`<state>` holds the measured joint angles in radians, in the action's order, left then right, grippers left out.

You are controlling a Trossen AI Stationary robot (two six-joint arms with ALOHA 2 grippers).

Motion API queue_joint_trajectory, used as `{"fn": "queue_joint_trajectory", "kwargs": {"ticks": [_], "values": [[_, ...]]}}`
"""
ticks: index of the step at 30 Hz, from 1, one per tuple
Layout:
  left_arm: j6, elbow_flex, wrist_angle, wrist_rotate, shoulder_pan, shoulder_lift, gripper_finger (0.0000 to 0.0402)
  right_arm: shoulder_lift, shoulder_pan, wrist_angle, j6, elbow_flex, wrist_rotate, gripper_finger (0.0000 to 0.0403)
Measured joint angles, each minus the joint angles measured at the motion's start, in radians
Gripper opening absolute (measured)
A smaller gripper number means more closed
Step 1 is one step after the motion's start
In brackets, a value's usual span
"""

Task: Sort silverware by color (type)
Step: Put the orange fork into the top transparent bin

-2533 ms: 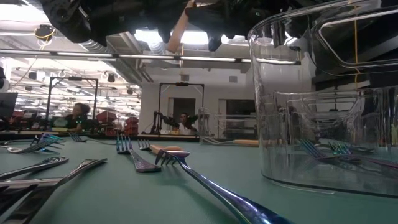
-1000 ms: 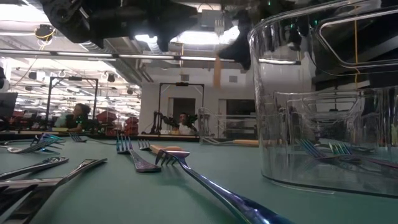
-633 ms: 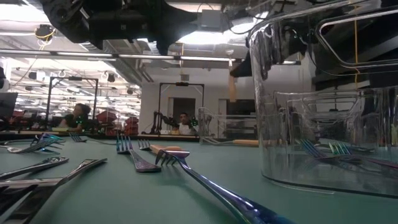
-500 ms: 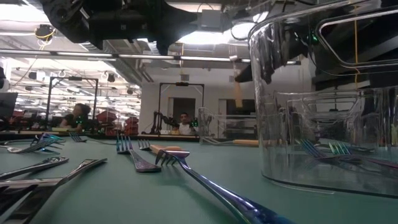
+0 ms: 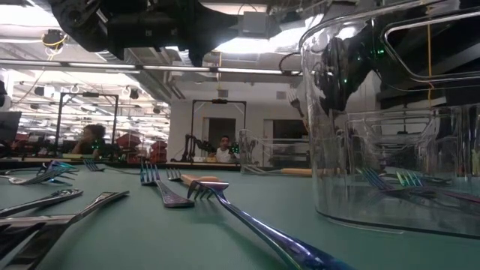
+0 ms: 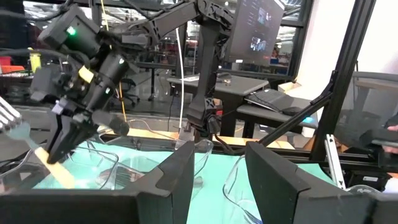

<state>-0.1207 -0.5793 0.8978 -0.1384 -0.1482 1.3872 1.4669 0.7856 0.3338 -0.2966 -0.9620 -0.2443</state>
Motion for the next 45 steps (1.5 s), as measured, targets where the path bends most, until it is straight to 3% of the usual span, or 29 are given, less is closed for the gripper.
{"fn": "queue_joint_trajectory", "kwargs": {"ticks": [26, 45], "values": [[0.000, 0.000, 0.000, 0.007, 0.000, 0.000, 0.0137, 0.198, -0.001, -0.053, -0.010, -0.003, 0.007, 0.0001], [0.000, 0.000, 0.000, 0.011, 0.000, 0.000, 0.0137, 0.208, -0.001, -0.048, -0.006, -0.027, -0.009, 0.0001]]}}
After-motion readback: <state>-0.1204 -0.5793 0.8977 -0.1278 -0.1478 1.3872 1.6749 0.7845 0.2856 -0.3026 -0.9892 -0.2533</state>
